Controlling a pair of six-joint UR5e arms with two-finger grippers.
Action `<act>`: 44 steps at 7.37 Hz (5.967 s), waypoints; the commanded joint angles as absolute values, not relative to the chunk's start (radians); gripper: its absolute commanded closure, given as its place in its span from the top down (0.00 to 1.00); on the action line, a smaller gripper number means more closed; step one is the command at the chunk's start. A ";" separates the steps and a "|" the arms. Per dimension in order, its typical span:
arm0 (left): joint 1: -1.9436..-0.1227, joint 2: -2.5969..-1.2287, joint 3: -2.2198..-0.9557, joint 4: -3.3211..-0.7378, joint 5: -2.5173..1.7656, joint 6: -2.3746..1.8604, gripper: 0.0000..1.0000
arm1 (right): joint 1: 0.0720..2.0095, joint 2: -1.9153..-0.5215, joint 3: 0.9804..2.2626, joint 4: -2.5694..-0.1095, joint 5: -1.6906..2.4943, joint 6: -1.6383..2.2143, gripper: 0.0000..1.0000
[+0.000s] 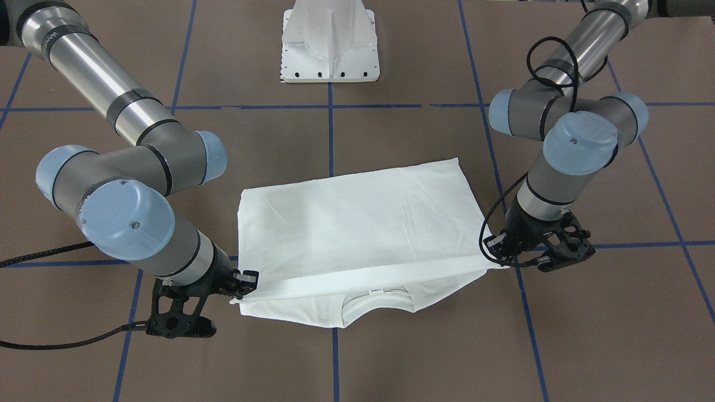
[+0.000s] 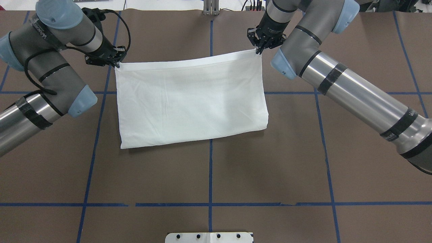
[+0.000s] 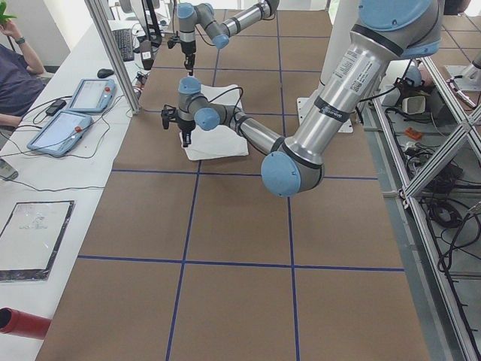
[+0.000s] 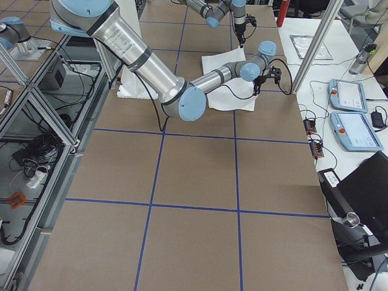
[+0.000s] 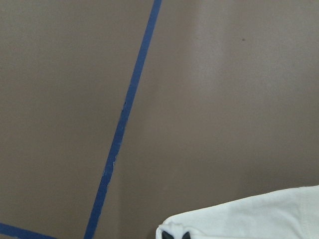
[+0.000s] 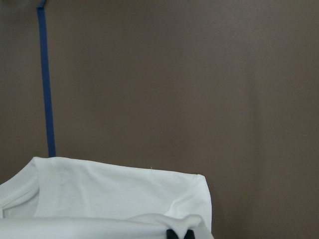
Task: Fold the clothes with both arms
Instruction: 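Lower the hem onto the far edge and open both grippers, then move the right gripper to the folded shirt's side edge and grasp, then drag the folded shirt with the right gripper toward the robot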
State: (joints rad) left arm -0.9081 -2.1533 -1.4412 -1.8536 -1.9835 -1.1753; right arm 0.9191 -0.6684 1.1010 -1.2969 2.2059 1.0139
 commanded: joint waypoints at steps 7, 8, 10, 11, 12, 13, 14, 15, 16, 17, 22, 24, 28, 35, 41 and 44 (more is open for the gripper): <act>-0.897 -2.163 -1.436 -1.847 -1.982 -1.175 0.99 | 0.891 -0.682 1.138 -1.295 2.200 1.014 1.00; -0.900 -2.161 -1.442 -1.845 -1.980 -1.175 0.99 | 0.885 -0.739 1.211 -1.293 2.200 1.020 1.00; -0.903 -2.152 -1.488 -1.838 -1.980 -1.177 0.99 | 0.849 -0.880 1.406 -1.304 2.194 1.076 1.00; -0.904 -2.152 -1.497 -1.838 -1.980 -1.178 0.99 | 0.804 -0.944 1.486 -1.304 2.162 1.119 1.00; -0.904 -2.149 -1.514 -1.835 -1.980 -1.180 0.99 | 0.757 -1.021 1.567 -1.304 2.126 1.150 1.00; -0.905 -2.148 -1.531 -1.833 -1.980 -1.181 0.99 | 0.738 -1.063 1.609 -1.307 2.120 1.157 1.00; -0.904 -2.137 -1.542 -1.835 -1.979 -1.198 0.99 | 0.718 -1.095 1.624 -1.305 2.118 1.158 1.00; -0.904 -2.137 -1.555 -1.835 -1.977 -1.209 0.99 | 0.686 -1.098 1.617 -1.307 2.099 1.158 1.00; -0.904 -2.131 -1.574 -1.835 -1.977 -1.209 0.99 | 0.655 -1.095 1.605 -1.307 2.048 1.157 0.98; -0.904 -2.126 -1.583 -1.833 -1.977 -1.209 0.99 | 0.650 -1.092 1.600 -1.307 2.043 1.157 0.95; -0.899 -2.111 -1.580 -1.835 -1.948 -1.209 0.99 | 0.620 -1.080 1.588 -1.304 2.034 1.158 0.30; -0.899 -2.112 -1.582 -1.835 -1.948 -1.209 0.99 | 0.620 -1.078 1.598 -1.304 2.037 1.157 0.00; -0.899 -2.115 -1.580 -1.835 -1.948 -1.210 0.98 | 0.673 -1.107 1.673 -1.305 2.074 1.151 0.00; -0.896 -2.123 -1.589 -1.835 -1.947 -1.218 0.98 | 0.544 -1.644 2.167 -1.308 2.128 1.157 0.00; -0.896 -2.115 -1.621 -1.835 -1.947 -1.216 0.98 | 0.028 -1.683 2.264 -1.307 2.066 1.382 0.56; -0.847 -2.115 -1.641 -1.835 -1.956 -1.216 0.99 | 0.148 -1.623 2.266 -1.299 2.040 1.399 1.00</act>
State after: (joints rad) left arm -0.8751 -2.1159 -1.6279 -1.8347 -1.9521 -1.2155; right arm 0.0769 -1.6509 2.2656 -1.3033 2.0453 1.3948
